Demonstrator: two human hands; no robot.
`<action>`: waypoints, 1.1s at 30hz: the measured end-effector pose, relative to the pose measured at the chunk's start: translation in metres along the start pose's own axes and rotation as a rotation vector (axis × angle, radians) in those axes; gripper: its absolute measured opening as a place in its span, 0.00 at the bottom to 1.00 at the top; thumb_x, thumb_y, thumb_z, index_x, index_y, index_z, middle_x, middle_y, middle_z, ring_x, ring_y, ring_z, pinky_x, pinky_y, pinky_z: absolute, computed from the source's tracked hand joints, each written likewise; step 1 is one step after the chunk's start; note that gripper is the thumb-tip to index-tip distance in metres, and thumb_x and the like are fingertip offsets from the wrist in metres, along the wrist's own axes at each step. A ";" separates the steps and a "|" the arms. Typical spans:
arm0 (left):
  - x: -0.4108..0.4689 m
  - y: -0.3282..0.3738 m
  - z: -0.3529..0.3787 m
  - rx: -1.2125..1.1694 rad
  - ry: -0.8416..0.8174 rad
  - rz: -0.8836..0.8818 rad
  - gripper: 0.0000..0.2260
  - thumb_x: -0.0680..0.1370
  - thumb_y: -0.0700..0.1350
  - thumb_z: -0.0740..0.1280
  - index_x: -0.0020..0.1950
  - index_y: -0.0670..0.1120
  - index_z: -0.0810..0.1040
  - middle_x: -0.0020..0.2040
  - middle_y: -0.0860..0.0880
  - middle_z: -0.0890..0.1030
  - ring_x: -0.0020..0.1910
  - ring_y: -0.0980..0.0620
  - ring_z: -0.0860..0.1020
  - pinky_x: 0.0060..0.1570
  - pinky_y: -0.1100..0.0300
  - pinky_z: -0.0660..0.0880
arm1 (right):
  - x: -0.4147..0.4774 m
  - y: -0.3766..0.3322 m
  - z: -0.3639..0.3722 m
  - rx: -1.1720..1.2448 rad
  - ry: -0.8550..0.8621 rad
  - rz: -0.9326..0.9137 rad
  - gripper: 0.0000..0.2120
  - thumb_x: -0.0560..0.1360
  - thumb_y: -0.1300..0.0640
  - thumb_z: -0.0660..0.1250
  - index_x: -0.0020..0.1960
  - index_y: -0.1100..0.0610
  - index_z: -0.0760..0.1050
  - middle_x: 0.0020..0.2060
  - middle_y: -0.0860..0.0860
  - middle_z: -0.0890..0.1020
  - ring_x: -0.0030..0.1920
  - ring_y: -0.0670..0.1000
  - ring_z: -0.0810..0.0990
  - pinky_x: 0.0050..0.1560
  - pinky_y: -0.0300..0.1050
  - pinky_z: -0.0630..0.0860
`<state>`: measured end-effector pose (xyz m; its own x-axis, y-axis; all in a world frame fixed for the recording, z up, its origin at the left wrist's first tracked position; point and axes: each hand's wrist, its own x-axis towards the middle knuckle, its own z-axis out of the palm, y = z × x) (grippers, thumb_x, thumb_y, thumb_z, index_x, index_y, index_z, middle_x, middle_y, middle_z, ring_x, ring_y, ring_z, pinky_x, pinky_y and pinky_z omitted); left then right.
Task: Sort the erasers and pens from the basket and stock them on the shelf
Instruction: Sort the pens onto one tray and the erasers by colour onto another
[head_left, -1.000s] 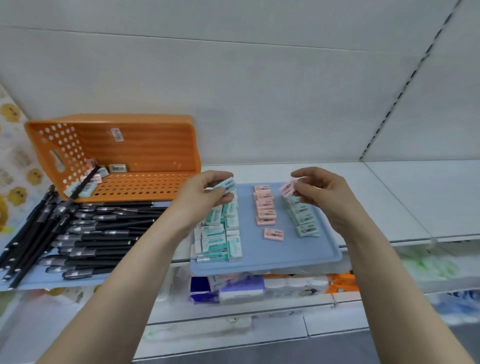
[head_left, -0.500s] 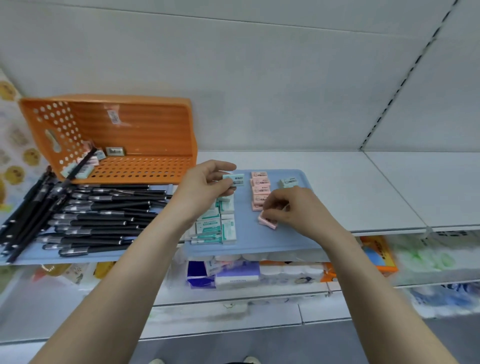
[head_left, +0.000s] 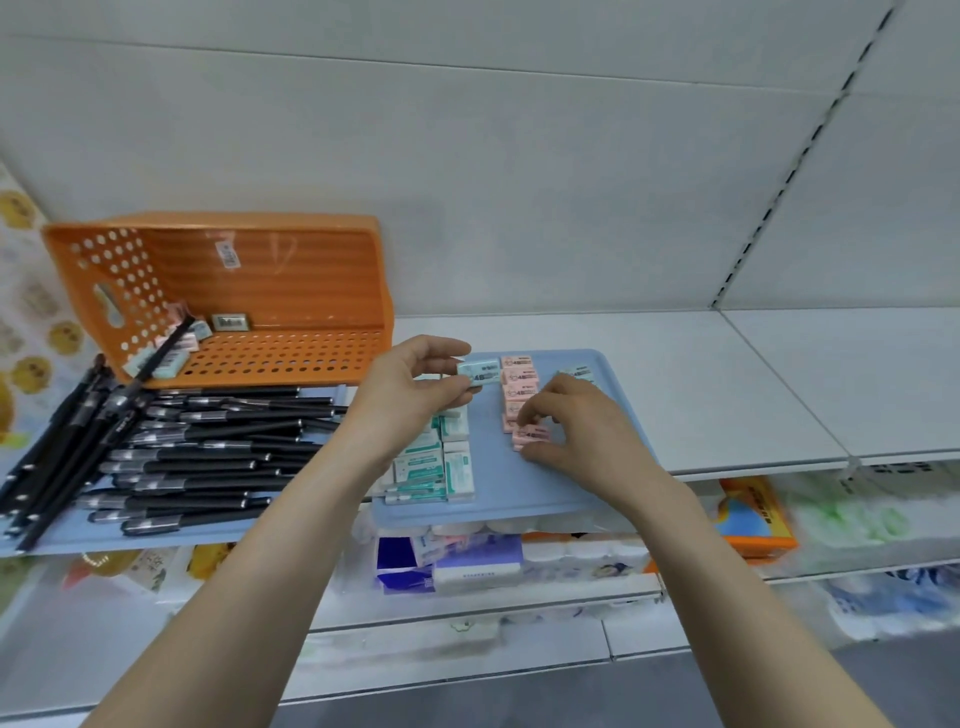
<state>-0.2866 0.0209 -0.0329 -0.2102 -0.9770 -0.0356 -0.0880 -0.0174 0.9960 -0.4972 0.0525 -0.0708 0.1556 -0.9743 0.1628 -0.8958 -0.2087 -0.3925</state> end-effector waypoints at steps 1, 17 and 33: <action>0.000 -0.001 0.001 -0.003 -0.003 -0.002 0.11 0.75 0.34 0.70 0.55 0.47 0.80 0.53 0.45 0.79 0.43 0.50 0.85 0.53 0.58 0.80 | 0.000 0.002 -0.004 0.066 0.028 0.033 0.11 0.70 0.51 0.75 0.51 0.48 0.80 0.45 0.45 0.76 0.46 0.46 0.75 0.47 0.42 0.72; 0.023 -0.015 0.056 0.821 -0.122 0.311 0.13 0.76 0.43 0.69 0.60 0.52 0.79 0.59 0.52 0.77 0.57 0.53 0.75 0.58 0.60 0.70 | 0.011 0.064 -0.060 0.800 0.318 0.395 0.07 0.75 0.64 0.69 0.50 0.55 0.81 0.41 0.56 0.82 0.38 0.44 0.82 0.38 0.38 0.78; 0.040 -0.034 0.073 1.045 -0.155 0.335 0.14 0.79 0.46 0.64 0.65 0.49 0.76 0.63 0.51 0.74 0.61 0.48 0.71 0.58 0.58 0.66 | 0.079 0.087 -0.023 0.669 0.179 0.448 0.03 0.72 0.59 0.72 0.45 0.53 0.81 0.35 0.50 0.83 0.35 0.49 0.79 0.38 0.44 0.75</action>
<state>-0.3634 -0.0018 -0.0745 -0.4900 -0.8604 0.1400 -0.7670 0.5019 0.3997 -0.5729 -0.0405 -0.0712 -0.2767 -0.9608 -0.0176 -0.4111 0.1350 -0.9015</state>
